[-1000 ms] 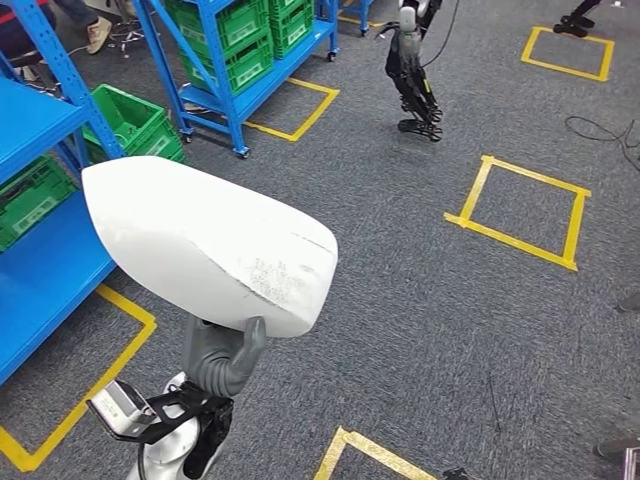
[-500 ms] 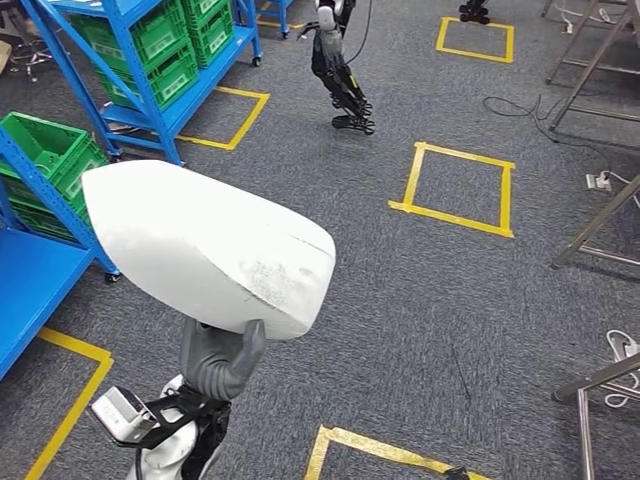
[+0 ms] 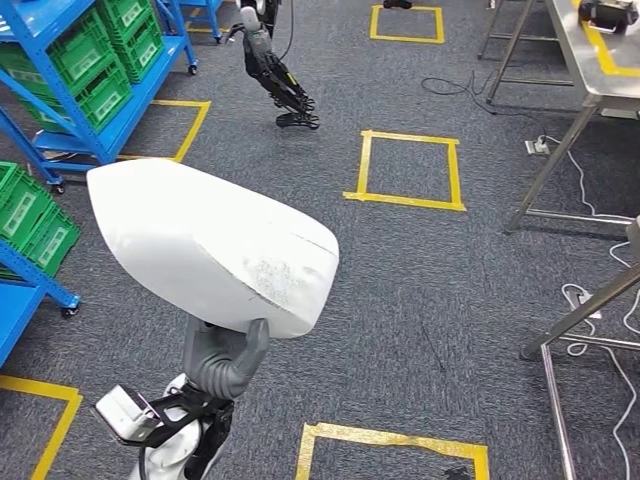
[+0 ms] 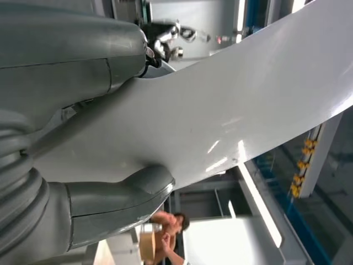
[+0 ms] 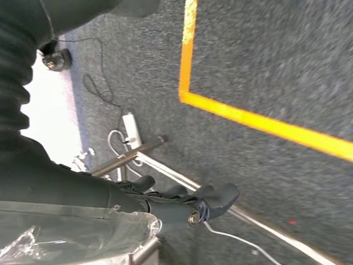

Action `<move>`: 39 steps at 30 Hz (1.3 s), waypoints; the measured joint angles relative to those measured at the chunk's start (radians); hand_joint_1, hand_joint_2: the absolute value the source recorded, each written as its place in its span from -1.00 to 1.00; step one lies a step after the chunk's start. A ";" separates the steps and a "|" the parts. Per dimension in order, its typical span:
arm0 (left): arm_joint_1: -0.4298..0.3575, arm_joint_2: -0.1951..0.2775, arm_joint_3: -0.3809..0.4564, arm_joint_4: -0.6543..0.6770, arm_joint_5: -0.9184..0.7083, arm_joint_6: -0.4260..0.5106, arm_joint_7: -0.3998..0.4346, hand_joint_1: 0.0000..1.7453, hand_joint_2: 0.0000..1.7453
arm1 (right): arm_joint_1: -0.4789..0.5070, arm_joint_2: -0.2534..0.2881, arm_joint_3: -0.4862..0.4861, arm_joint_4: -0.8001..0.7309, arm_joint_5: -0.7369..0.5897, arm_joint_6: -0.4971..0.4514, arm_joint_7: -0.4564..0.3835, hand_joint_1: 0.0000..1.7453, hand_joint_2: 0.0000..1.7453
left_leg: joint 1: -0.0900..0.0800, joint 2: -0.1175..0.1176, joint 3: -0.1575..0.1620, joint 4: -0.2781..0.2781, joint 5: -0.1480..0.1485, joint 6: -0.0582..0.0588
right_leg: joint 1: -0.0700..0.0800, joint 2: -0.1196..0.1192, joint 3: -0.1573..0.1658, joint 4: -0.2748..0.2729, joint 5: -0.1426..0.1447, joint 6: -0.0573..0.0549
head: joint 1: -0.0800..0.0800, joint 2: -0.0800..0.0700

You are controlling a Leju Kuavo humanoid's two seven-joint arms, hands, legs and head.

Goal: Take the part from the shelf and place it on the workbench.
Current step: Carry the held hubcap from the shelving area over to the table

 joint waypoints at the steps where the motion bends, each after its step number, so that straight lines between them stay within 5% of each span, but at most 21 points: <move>1: -0.001 0.000 -0.001 0.000 0.000 0.000 0.000 1.00 1.00 | 0.001 0.000 0.000 0.000 0.000 0.000 0.001 -1.00 1.00 | 0.002 -0.015 -0.004 0.012 -0.012 -0.006 | -0.002 0.011 0.001 -0.003 0.002 -0.006 | -0.001 0.000; 5: 0.000 0.004 -0.002 -0.001 0.000 0.000 0.000 1.00 1.00 | -0.002 0.000 -0.001 0.000 0.000 0.000 0.002 -1.00 1.00 | 0.005 -0.090 -0.113 0.235 -0.122 -0.016 | -0.009 0.059 0.002 -0.008 0.006 -0.018 | -0.011 0.000; 7: 0.001 0.007 -0.002 -0.001 0.001 0.001 0.000 1.00 1.00 | 0.000 0.000 -0.001 0.000 0.000 0.000 0.002 -1.00 1.00 | 0.005 -0.094 -0.145 0.282 -0.115 -0.015 | -0.009 0.086 0.003 -0.008 0.006 -0.017 | -0.012 0.000; 9: 0.000 0.008 -0.002 -0.001 0.001 0.001 0.000 1.00 1.00 | 0.000 0.000 -0.002 0.000 0.000 0.000 0.002 -1.00 1.00 | 0.008 -0.110 -0.107 0.190 -0.043 -0.012 | -0.011 0.115 0.004 -0.008 0.008 -0.014 | -0.012 0.000; 10: 0.000 0.008 -0.002 -0.001 0.002 0.001 0.000 1.00 1.00 | 0.000 0.000 -0.002 0.000 0.000 0.000 0.003 -1.00 1.00 | 0.011 -0.137 -0.076 0.122 -0.009 -0.012 | -0.011 0.128 0.002 -0.006 0.009 -0.010 | -0.013 0.000; 13: -0.001 0.008 -0.002 0.000 0.004 0.001 0.000 1.00 1.00 | 0.000 0.000 -0.003 0.000 0.000 0.001 0.004 -1.00 1.00 | 0.018 -0.196 -0.028 0.009 0.018 -0.005 | -0.014 0.163 -0.011 -0.004 0.014 0.009 | -0.014 0.000; 15: -0.002 0.008 -0.003 0.000 0.004 0.001 0.000 1.00 1.00 | 0.005 0.000 -0.003 0.000 0.000 0.001 0.004 -1.00 1.00 | 0.015 -0.177 -0.025 0.001 0.019 0.009 | -0.018 0.172 -0.020 -0.009 0.018 0.022 | -0.014 0.000; 17: -0.003 0.006 -0.003 0.000 0.004 0.001 0.000 1.00 1.00 | 0.008 0.000 -0.004 0.000 0.000 0.002 0.005 -1.00 1.00 | 0.015 -0.150 -0.021 -0.004 0.023 0.023 | -0.015 0.123 -0.042 0.028 -0.004 0.028 | -0.008 0.000; 19: -0.002 0.005 -0.003 -0.001 0.005 0.001 0.000 1.00 1.00 | 0.003 0.000 -0.004 0.000 0.000 0.005 0.006 -1.00 1.00 | 0.011 -0.120 -0.019 -0.005 0.021 0.031 | -0.011 0.059 -0.097 0.145 -0.066 0.032 | -0.003 0.000; 21: -0.001 0.006 -0.003 0.000 0.006 0.001 0.000 1.00 1.00 | 0.001 0.000 -0.004 0.000 0.000 0.007 0.007 -1.00 1.00 | 0.008 -0.091 -0.018 -0.005 0.019 0.034 | -0.012 0.042 -0.151 0.260 -0.110 0.035 | -0.003 0.000; 22: -0.001 0.006 -0.003 0.000 0.006 0.001 0.000 1.00 1.00 | 0.002 0.001 -0.004 0.000 0.000 0.007 0.009 -1.00 1.00 | 0.007 -0.078 -0.017 -0.005 0.017 0.034 | -0.012 0.040 -0.155 0.272 -0.107 0.035 | -0.002 0.000; 23: -0.001 0.006 -0.003 0.000 0.006 0.000 0.000 1.00 1.00 | 0.003 0.000 -0.005 0.000 -0.001 0.007 0.010 -1.00 1.00 | 0.006 -0.067 -0.015 -0.005 0.015 0.033 | -0.012 0.037 -0.137 0.244 -0.087 0.035 | -0.002 0.000; 26: -0.002 0.006 -0.003 0.000 0.007 0.000 0.000 1.00 1.00 | 0.001 0.000 -0.005 0.000 -0.001 0.008 0.012 -1.00 1.00 | 0.002 -0.038 -0.004 -0.004 0.005 0.023 | -0.007 -0.003 -0.023 0.048 -0.011 0.027 | -0.003 0.000; 28: -0.004 0.006 -0.003 0.000 0.007 0.000 0.000 1.00 1.00 | -0.001 0.000 -0.005 0.000 0.000 0.008 0.013 -1.00 1.00 | -0.003 -0.025 0.000 -0.003 0.000 0.013 | -0.001 -0.015 0.004 -0.001 -0.003 0.017 | -0.005 0.000; 30: -0.005 0.006 -0.005 0.000 0.008 -0.001 0.000 1.00 1.00 | 0.000 0.000 -0.005 0.000 0.000 0.008 0.014 -1.00 1.00 | -0.002 -0.013 0.003 -0.006 -0.002 0.003 | 0.000 0.005 0.001 -0.003 -0.001 0.004 | -0.007 0.000; 32: -0.009 0.007 -0.008 0.000 0.008 -0.002 0.000 1.00 1.00 | 0.001 -0.001 -0.006 0.000 0.001 0.008 0.015 -1.00 1.00 | 0.002 -0.032 -0.005 0.019 -0.023 -0.008 | -0.004 0.024 0.003 -0.008 0.003 -0.007 | -0.009 0.000; 34: -0.012 0.009 -0.009 0.000 0.009 -0.003 0.000 1.00 1.00 | -0.001 -0.001 -0.006 0.000 0.001 0.008 0.015 -1.00 1.00 | 0.004 -0.071 -0.053 0.123 -0.079 -0.015 | -0.008 0.044 0.005 -0.011 0.005 -0.014 | -0.013 0.000; 36: -0.011 0.012 -0.009 0.001 0.009 -0.003 0.000 1.00 1.00 | -0.002 -0.001 -0.006 0.000 0.002 0.008 0.015 -1.00 1.00 | 0.005 -0.087 -0.120 0.247 -0.125 -0.019 | -0.009 0.065 0.004 -0.011 0.005 -0.017 | -0.015 0.000; 37: -0.011 0.013 -0.009 0.002 0.009 -0.003 0.000 1.00 1.00 | -0.002 -0.001 -0.006 0.000 0.002 0.008 0.015 -1.00 1.00 | 0.005 -0.089 -0.138 0.272 -0.122 -0.019 | -0.009 0.078 0.004 -0.011 0.005 -0.017 | -0.015 0.000; 39: -0.012 0.016 -0.010 0.002 0.009 -0.002 0.000 1.00 1.00 | 0.000 -0.001 -0.006 0.000 0.003 0.009 0.014 -1.00 1.00 | 0.007 -0.099 -0.118 0.212 -0.062 -0.018 | -0.011 0.105 0.006 -0.011 0.006 -0.014 | -0.015 0.000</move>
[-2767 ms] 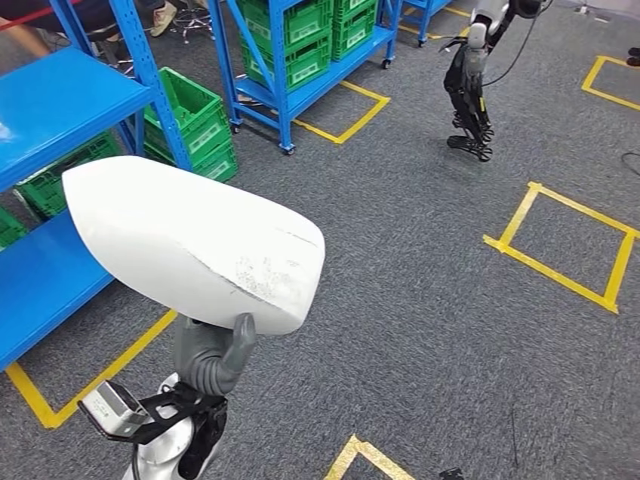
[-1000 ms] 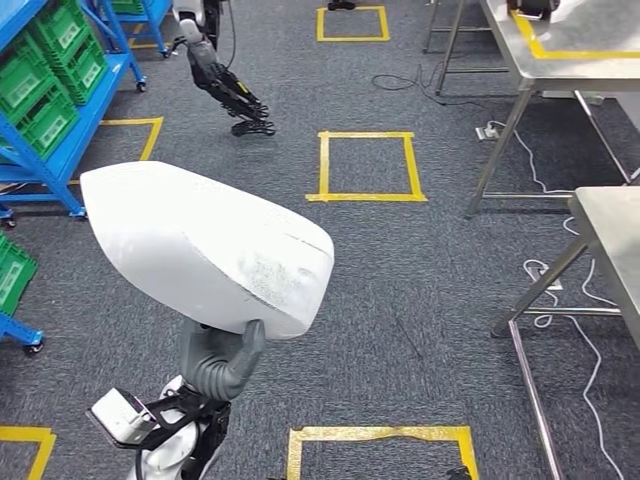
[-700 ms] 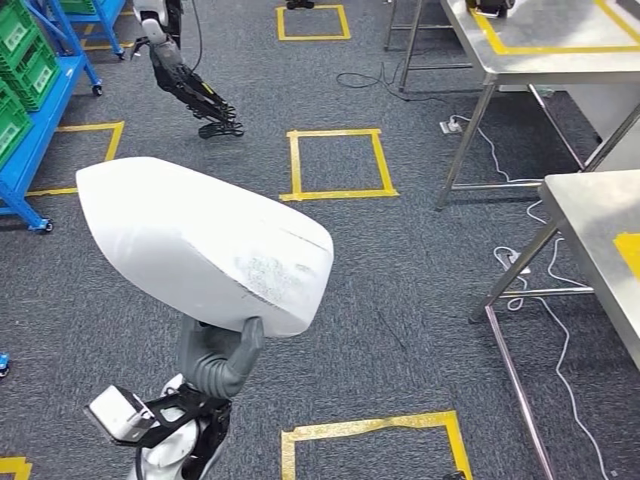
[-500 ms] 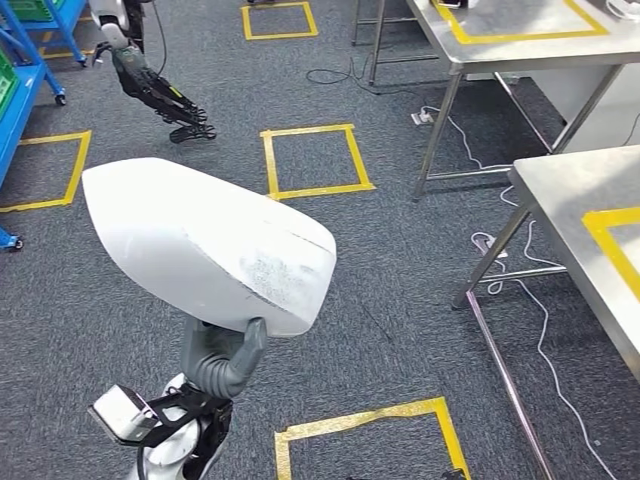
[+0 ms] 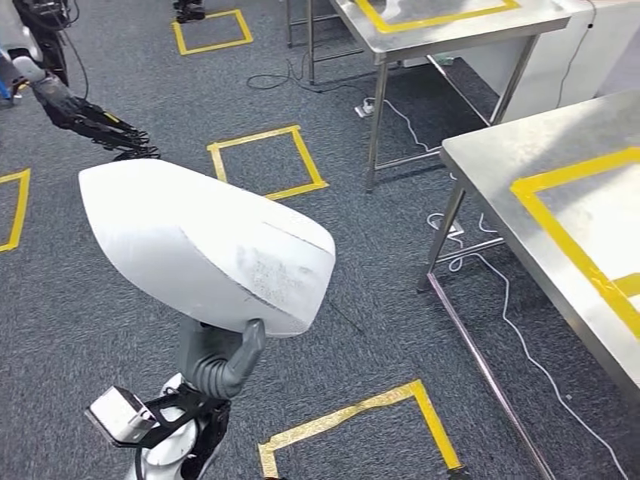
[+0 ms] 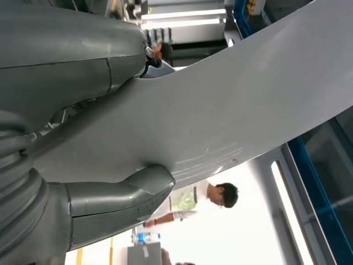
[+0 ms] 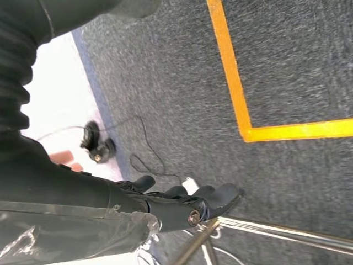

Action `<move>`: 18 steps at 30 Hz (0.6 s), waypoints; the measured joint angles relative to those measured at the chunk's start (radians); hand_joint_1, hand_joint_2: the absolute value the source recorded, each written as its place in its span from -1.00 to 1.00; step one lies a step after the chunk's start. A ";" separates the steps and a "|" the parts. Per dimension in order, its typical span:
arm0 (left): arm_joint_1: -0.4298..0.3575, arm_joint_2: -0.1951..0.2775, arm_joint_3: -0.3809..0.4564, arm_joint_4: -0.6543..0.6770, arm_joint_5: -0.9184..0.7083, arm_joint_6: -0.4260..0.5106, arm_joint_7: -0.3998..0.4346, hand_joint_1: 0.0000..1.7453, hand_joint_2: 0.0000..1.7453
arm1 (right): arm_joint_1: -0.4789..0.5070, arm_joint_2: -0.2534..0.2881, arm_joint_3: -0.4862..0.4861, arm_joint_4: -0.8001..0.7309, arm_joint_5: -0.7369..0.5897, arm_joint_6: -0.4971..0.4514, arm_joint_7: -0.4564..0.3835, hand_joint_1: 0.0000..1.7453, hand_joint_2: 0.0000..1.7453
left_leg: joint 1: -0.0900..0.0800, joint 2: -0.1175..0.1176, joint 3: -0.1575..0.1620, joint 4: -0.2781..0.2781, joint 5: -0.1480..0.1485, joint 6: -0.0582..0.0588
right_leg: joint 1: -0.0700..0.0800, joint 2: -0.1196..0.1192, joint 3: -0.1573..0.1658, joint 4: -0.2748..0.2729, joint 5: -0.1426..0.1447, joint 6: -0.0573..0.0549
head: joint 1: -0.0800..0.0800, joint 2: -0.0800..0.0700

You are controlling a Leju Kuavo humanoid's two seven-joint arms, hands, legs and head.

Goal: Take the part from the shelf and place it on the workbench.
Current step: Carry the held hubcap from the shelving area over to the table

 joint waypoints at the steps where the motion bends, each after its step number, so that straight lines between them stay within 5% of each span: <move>1: -0.001 0.000 0.000 0.000 0.000 0.000 0.000 1.00 1.00 | 0.000 0.000 0.000 0.000 0.001 0.000 0.000 -1.00 1.00 | 0.004 -0.018 0.030 -0.066 0.039 0.000 | -0.001 0.013 0.000 0.000 0.001 0.003 | 0.000 0.000; 4: -0.002 0.001 -0.001 0.000 0.000 0.002 0.000 1.00 1.00 | -0.001 0.000 0.000 0.000 0.002 0.002 -0.002 -1.00 1.00 | 0.012 -0.074 0.092 -0.205 0.081 0.008 | -0.002 0.047 -0.009 0.003 0.004 0.021 | -0.001 0.000; 6: -0.003 0.001 -0.002 0.001 0.000 0.003 0.000 1.00 1.00 | 0.004 0.000 0.000 0.000 0.002 0.003 -0.001 -1.00 1.00 | 0.009 -0.065 0.093 -0.213 0.081 0.024 | -0.007 0.064 -0.016 -0.004 0.010 0.035 | -0.001 0.000; 9: -0.006 0.000 -0.007 0.001 0.000 0.003 0.000 1.00 1.00 | 0.007 0.000 0.000 0.000 0.002 0.005 0.000 -1.00 1.00 | 0.009 -0.032 0.095 -0.219 0.086 0.045 | -0.004 0.007 -0.047 0.050 -0.026 0.046 | 0.005 0.000; 11: -0.006 0.000 -0.009 0.002 0.002 0.002 0.000 1.00 1.00 | 0.003 0.001 0.000 0.000 0.000 0.005 0.000 -1.00 1.00 | 0.005 -0.006 0.096 -0.219 0.084 0.052 | -0.001 -0.047 -0.107 0.182 -0.095 0.049 | 0.011 0.000; 13: -0.006 0.001 -0.009 0.003 0.007 0.001 0.000 1.00 1.00 | 0.002 0.001 0.000 0.000 -0.004 0.003 -0.001 -1.00 1.00 | 0.002 0.020 0.097 -0.218 0.082 0.054 | -0.001 -0.062 -0.153 0.284 -0.132 0.052 | 0.011 0.000; 15: -0.006 0.001 -0.010 0.004 0.012 -0.002 0.000 1.00 1.00 | 0.003 0.001 -0.001 0.000 -0.008 0.000 -0.004 -1.00 1.00 | 0.002 0.042 0.102 -0.218 0.078 0.052 | -0.001 -0.070 -0.122 0.235 -0.094 0.053 | 0.011 0.000; 18: -0.006 0.001 -0.010 0.004 0.016 -0.004 0.000 1.00 1.00 | 0.000 0.001 -0.002 0.000 -0.012 -0.003 -0.006 -1.00 1.00 | -0.006 0.068 0.112 -0.216 0.068 0.040 | 0.002 -0.117 -0.013 0.042 -0.017 0.046 | 0.012 0.000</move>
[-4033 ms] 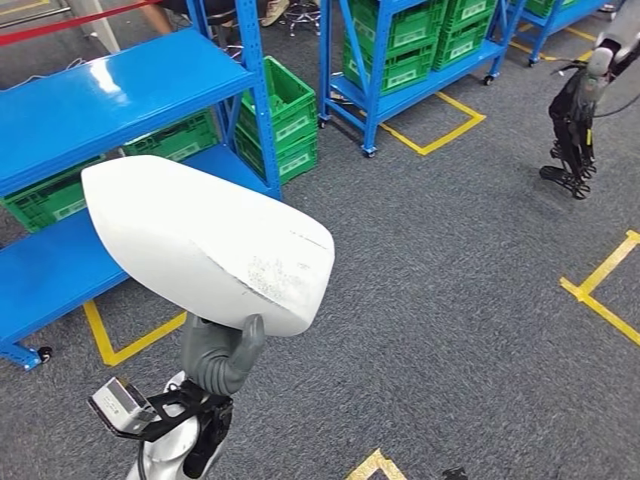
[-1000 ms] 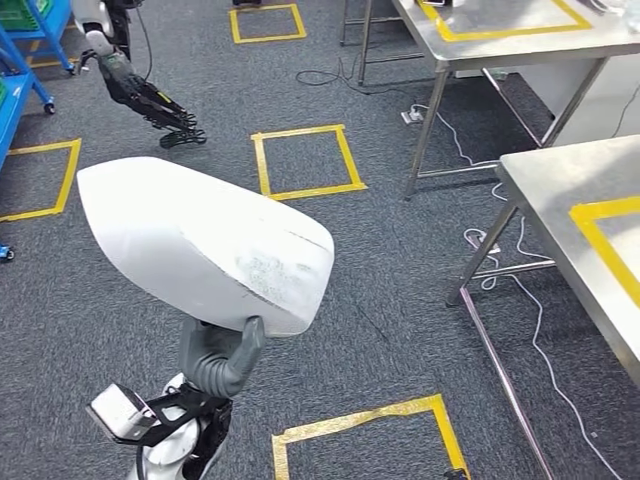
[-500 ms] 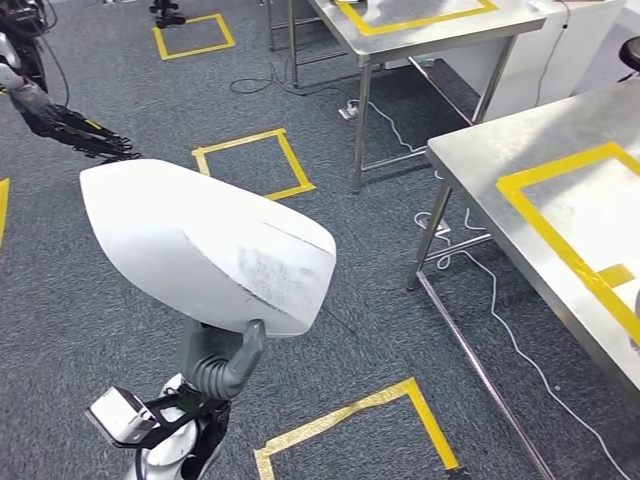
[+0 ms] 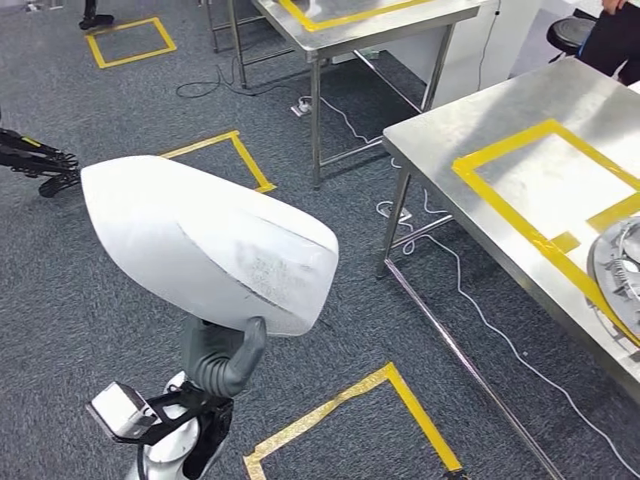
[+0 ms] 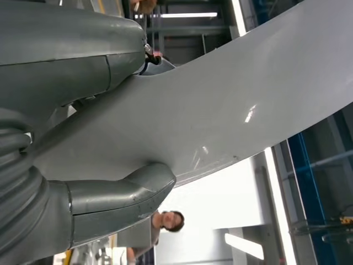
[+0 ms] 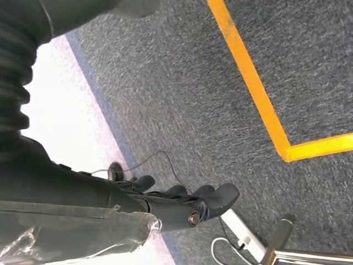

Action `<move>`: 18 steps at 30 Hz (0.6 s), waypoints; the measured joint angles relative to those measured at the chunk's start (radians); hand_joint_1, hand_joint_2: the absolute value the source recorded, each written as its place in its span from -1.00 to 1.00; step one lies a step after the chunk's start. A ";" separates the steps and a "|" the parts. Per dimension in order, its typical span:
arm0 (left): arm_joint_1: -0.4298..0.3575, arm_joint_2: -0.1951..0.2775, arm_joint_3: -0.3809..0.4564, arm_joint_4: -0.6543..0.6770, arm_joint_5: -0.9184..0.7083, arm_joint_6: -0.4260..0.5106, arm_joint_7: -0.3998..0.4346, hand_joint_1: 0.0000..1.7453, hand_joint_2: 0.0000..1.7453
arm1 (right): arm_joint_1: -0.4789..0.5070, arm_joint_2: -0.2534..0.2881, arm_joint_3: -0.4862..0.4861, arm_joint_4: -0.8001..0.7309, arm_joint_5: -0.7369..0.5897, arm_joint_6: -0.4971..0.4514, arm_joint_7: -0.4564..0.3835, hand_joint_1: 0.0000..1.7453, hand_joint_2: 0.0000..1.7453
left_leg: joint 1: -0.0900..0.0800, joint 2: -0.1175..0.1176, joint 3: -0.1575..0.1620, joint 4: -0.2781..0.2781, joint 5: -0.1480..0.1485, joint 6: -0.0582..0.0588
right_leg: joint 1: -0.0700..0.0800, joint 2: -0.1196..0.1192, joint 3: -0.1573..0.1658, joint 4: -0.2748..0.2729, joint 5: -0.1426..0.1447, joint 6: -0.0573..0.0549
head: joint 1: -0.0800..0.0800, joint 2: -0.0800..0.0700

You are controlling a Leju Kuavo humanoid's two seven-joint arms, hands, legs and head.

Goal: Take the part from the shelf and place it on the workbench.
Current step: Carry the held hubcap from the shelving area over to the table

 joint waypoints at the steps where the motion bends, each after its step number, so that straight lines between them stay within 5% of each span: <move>1: 0.000 0.000 0.000 0.000 0.001 0.000 0.000 1.00 1.00 | -0.001 0.000 0.000 0.000 -0.001 -0.001 0.000 -1.00 1.00 | -0.003 0.007 0.002 0.000 -0.002 -0.004 | 0.001 -0.008 0.014 -0.027 0.006 -0.005 | -0.002 0.000; 3: 0.000 0.000 -0.001 0.000 0.001 0.000 0.000 1.00 1.00 | -0.001 0.001 -0.001 0.000 -0.004 -0.001 0.001 -1.00 1.00 | -0.005 0.020 0.005 -0.002 -0.003 -0.013 | 0.003 0.007 0.010 -0.032 0.007 -0.018 | -0.005 0.000; 5: -0.001 -0.001 -0.002 0.000 0.000 0.002 0.000 1.00 1.00 | 0.000 0.001 -0.003 0.000 -0.004 -0.001 0.004 -1.00 1.00 | 0.000 0.006 0.001 0.010 -0.016 -0.024 | 0.002 0.028 0.009 -0.035 0.010 -0.029 | -0.006 0.000; 7: 0.000 0.000 -0.001 0.000 0.000 0.003 0.000 1.00 1.00 | -0.001 0.001 -0.003 0.000 -0.004 0.000 0.007 -1.00 1.00 | 0.004 -0.035 -0.035 0.089 -0.064 -0.033 | -0.003 0.048 0.009 -0.037 0.013 -0.039 | -0.009 0.000; 9: 0.002 0.001 -0.001 0.000 0.001 0.004 0.000 1.00 1.00 | -0.002 0.001 -0.004 0.000 -0.004 0.000 0.009 -1.00 1.00 | 0.004 -0.056 -0.106 0.224 -0.122 -0.035 | -0.004 0.070 0.009 -0.037 0.014 -0.043 | -0.012 0.000; 11: 0.003 0.003 -0.001 0.000 0.002 0.004 0.000 1.00 1.00 | 0.000 0.002 -0.004 0.000 -0.004 0.001 0.011 -1.00 1.00 | 0.004 -0.060 -0.145 0.284 -0.121 -0.034 | -0.004 0.095 0.008 -0.037 0.014 -0.043 | -0.013 0.000; 13: 0.003 0.002 -0.001 0.000 0.003 0.004 0.000 1.00 1.00 | 0.000 0.002 -0.005 0.000 -0.004 0.002 0.014 -1.00 1.00 | 0.007 -0.072 -0.111 0.203 -0.055 -0.031 | -0.005 0.121 0.009 -0.037 0.016 -0.040 | -0.013 0.000; 15: 0.001 0.002 -0.001 0.000 0.004 0.004 0.000 1.00 1.00 | -0.001 0.002 -0.005 0.000 -0.004 0.003 0.015 -1.00 1.00 | 0.013 -0.113 -0.052 0.076 0.000 -0.028 | -0.005 0.146 0.005 -0.034 0.019 -0.031 | -0.013 0.000; 17: 0.001 0.001 -0.001 0.000 0.005 0.004 0.000 1.00 1.00 | 0.000 0.002 -0.005 0.000 -0.004 0.003 0.015 -1.00 1.00 | 0.015 -0.139 -0.026 0.017 0.011 -0.022 | -0.005 0.166 -0.003 -0.035 0.024 -0.017 | -0.014 0.000; 18: 0.000 0.000 -0.001 0.000 0.005 0.004 0.000 1.00 1.00 | 0.002 0.002 -0.005 0.000 -0.004 0.003 0.015 -1.00 1.00 | 0.014 -0.133 -0.025 0.012 0.011 -0.016 | -0.007 0.174 -0.007 -0.038 0.026 -0.011 | -0.014 0.000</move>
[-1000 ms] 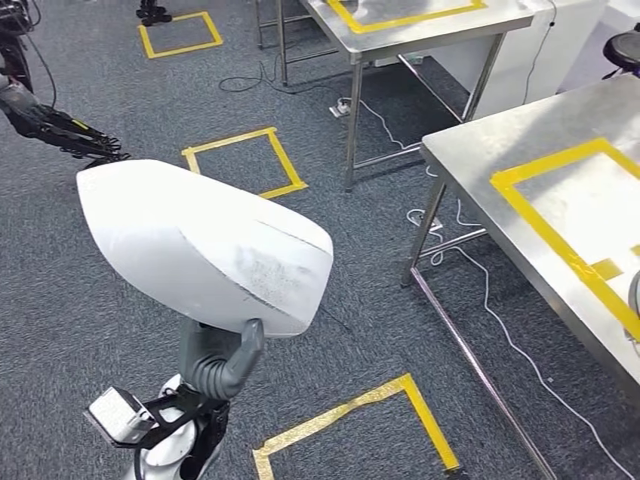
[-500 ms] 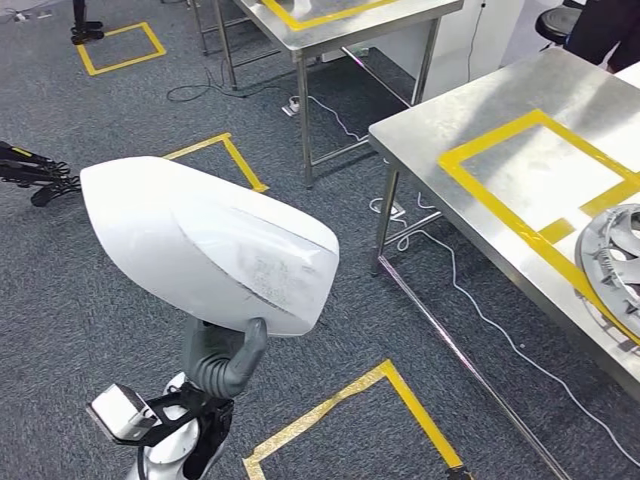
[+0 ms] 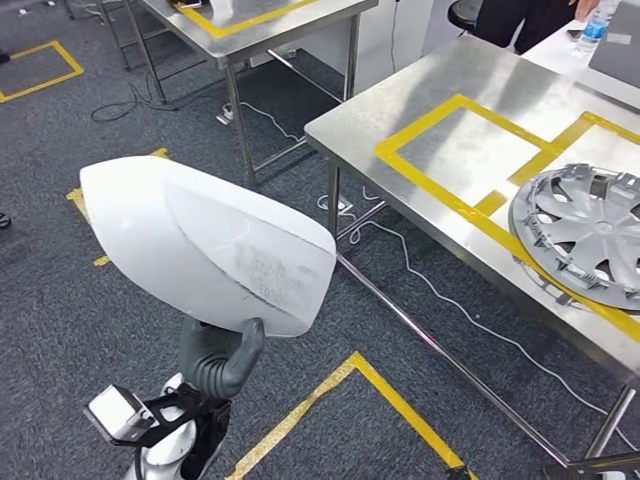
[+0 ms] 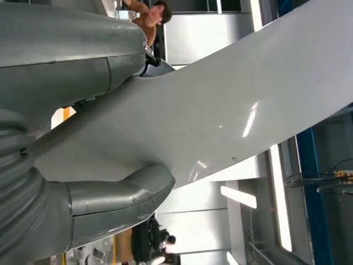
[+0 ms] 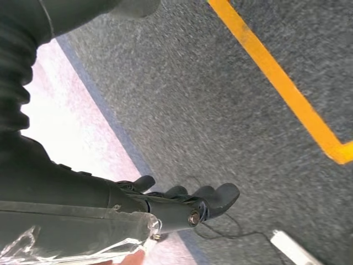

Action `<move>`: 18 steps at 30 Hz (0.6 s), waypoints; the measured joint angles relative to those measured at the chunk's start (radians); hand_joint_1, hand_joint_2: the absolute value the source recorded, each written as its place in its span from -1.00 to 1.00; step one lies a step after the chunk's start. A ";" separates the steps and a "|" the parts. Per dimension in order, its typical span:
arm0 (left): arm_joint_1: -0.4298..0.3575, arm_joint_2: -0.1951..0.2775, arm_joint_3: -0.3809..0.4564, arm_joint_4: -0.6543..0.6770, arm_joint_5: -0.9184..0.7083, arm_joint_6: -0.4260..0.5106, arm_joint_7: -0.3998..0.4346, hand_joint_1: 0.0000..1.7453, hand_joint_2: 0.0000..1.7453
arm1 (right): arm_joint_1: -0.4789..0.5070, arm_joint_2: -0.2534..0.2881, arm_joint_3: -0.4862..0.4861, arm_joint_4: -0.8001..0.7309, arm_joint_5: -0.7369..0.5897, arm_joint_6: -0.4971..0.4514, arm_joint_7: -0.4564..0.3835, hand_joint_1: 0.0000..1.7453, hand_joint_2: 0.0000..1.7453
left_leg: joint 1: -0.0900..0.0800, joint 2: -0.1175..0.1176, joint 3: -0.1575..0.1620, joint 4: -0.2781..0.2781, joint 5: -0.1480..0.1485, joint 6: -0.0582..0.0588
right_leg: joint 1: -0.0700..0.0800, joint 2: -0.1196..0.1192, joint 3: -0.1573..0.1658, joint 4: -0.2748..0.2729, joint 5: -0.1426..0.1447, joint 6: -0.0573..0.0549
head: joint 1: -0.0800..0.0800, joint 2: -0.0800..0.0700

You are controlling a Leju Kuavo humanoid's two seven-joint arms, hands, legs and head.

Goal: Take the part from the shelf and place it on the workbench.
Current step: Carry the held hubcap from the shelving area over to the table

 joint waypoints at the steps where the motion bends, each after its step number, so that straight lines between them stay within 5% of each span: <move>1: 0.000 -0.001 0.000 0.000 0.000 0.000 0.000 1.00 1.00 | 0.003 0.000 0.000 0.000 0.000 0.000 0.000 -1.00 1.00 | -0.001 0.009 0.000 -0.001 0.003 0.007 | -0.002 -0.002 -0.003 -0.002 0.002 0.006 | 0.000 0.000; 3: -0.001 -0.003 -0.001 0.000 0.000 0.000 0.000 1.00 1.00 | 0.006 0.000 0.000 0.000 0.000 0.000 0.000 -1.00 1.00 | 0.000 0.031 0.001 -0.005 0.007 0.022 | 0.000 -0.047 -0.021 0.029 -0.020 0.013 | 0.006 0.000; 5: 0.000 -0.005 -0.001 0.000 0.002 -0.001 0.000 1.00 1.00 | 0.002 0.000 -0.001 0.000 0.000 0.000 -0.001 -1.00 1.00 | -0.003 0.055 0.001 -0.006 0.007 0.031 | 0.003 -0.104 -0.072 0.142 -0.082 0.017 | 0.013 0.000; 7: 0.000 -0.005 0.000 0.000 0.005 -0.002 0.000 1.00 1.00 | -0.001 0.000 -0.001 0.000 0.000 0.000 -0.002 -1.00 1.00 | -0.007 0.080 0.000 -0.006 0.006 0.034 | 0.003 -0.120 -0.125 0.263 -0.133 0.020 | 0.014 0.000; 8: 0.000 -0.005 0.000 0.000 0.006 -0.002 0.000 1.00 1.00 | 0.000 -0.001 -0.001 0.000 -0.001 0.000 -0.003 -1.00 1.00 | -0.008 0.092 0.001 -0.006 0.005 0.034 | 0.004 -0.121 -0.130 0.282 -0.134 0.020 | 0.014 0.000; 10: 0.000 -0.005 0.000 0.001 0.003 -0.001 0.000 1.00 1.00 | 0.001 -0.002 -0.002 0.000 0.000 -0.001 -0.003 -1.00 1.00 | -0.009 0.113 0.004 -0.006 0.003 0.031 | 0.004 -0.132 -0.078 0.199 -0.087 0.018 | 0.015 0.000; 13: -0.001 -0.006 0.000 0.000 -0.002 0.000 0.000 1.00 1.00 | -0.003 -0.003 -0.004 0.000 0.000 0.004 -0.001 -1.00 1.00 | -0.015 0.137 0.011 -0.004 -0.003 0.019 | 0.010 -0.182 0.024 0.020 -0.030 0.008 | 0.013 0.000; 16: -0.002 -0.008 0.000 0.000 -0.002 -0.002 0.000 1.00 1.00 | -0.003 -0.004 -0.006 0.000 -0.001 0.020 0.007 -1.00 1.00 | -0.016 0.157 0.014 -0.007 -0.004 0.003 | 0.013 -0.165 0.028 0.003 -0.026 -0.010 | 0.011 0.000; 18: -0.003 -0.009 0.000 0.000 -0.002 -0.003 0.000 1.00 1.00 | -0.002 -0.004 -0.008 0.000 -0.003 0.027 0.011 -1.00 1.00 | -0.013 0.139 0.007 0.013 -0.024 -0.010 | 0.009 -0.145 0.028 -0.002 -0.020 -0.022 | 0.010 0.000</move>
